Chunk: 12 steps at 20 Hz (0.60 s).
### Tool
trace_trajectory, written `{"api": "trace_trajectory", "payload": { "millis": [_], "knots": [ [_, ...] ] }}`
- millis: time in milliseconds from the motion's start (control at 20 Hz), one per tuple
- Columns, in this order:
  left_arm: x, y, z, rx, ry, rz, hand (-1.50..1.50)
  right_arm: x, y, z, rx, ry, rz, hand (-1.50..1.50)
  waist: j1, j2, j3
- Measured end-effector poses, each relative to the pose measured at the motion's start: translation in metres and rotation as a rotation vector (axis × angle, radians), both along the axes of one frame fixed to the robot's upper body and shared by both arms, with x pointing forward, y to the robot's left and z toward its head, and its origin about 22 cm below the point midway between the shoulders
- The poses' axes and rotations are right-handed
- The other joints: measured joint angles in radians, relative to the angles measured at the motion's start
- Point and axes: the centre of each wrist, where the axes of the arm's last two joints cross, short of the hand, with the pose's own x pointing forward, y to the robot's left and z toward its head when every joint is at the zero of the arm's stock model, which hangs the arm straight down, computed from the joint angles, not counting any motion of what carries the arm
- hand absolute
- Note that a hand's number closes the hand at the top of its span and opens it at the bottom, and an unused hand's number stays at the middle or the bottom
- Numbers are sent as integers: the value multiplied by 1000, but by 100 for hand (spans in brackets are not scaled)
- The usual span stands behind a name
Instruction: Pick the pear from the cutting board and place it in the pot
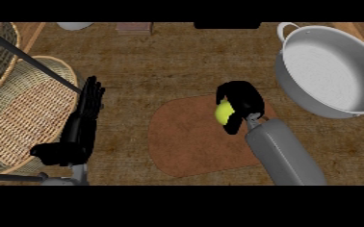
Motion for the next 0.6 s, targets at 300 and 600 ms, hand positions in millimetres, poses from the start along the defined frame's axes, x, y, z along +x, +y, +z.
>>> {"api": "trace_trajectory", "payload": {
  "millis": [300,600],
  "knots": [
    [4,-8,2,0,-23,-20,0,51,-49,29,2,-29,-474,150,33,31,1],
    [8,-20,8,4,-53,-78,0,84,-95,66,-41,-96,-937,150,96,59,1]
  ]
}}
